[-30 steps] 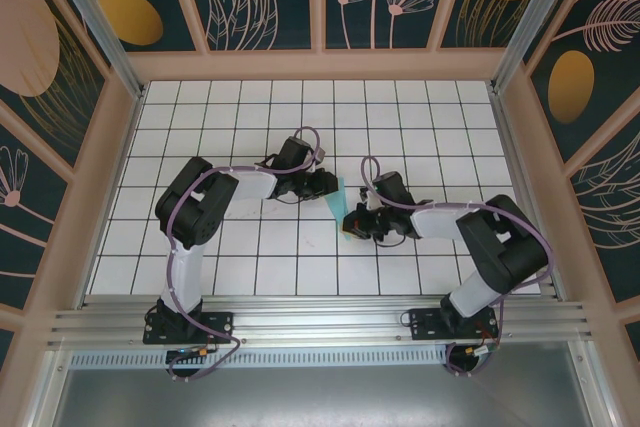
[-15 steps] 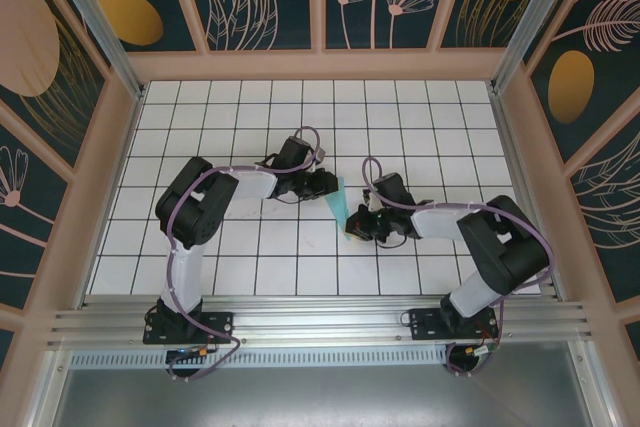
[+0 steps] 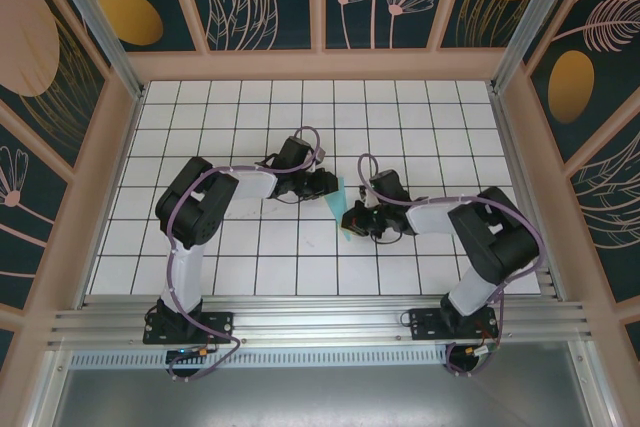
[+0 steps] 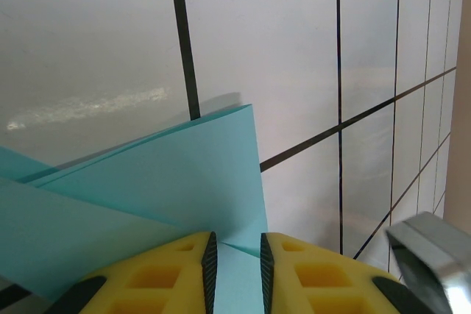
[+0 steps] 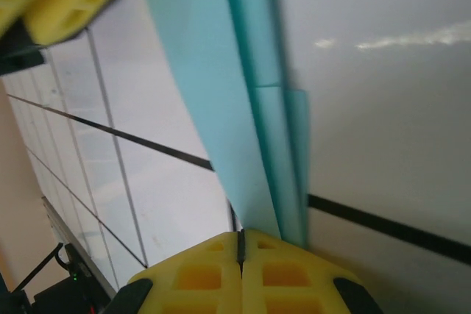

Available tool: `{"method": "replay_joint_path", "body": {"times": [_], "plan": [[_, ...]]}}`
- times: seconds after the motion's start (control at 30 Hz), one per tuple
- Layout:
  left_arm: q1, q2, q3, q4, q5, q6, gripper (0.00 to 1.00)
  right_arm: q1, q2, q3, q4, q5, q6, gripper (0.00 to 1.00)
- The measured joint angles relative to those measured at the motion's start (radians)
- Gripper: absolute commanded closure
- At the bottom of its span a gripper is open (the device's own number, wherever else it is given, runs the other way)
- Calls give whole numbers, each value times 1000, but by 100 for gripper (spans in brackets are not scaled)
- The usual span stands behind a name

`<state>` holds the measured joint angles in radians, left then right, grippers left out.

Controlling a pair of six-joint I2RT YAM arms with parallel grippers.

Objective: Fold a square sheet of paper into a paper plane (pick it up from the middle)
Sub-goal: Fold the wing for the fifth time at the center of the table.

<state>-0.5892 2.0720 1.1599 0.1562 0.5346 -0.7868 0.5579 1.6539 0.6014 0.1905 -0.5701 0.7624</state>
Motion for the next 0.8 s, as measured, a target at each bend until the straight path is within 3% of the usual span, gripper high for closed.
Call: {"method": "replay_joint_path", "body": {"times": [0.4,0.53,0.7,0.8], "plan": [[2,-8,61,-53,-38,45,52,-6,18,-47,124,-38,2,100],[8,-66,17,-14,-34,18,55,-6,18,-44,119,-37,2,100],[7,-167,-81,50,-4,-35,69,-6,18,-41,116,-37,5,100],[3,-177,-124,90,19,-55,69,-6,19,-41,116,-37,6,100]]}}
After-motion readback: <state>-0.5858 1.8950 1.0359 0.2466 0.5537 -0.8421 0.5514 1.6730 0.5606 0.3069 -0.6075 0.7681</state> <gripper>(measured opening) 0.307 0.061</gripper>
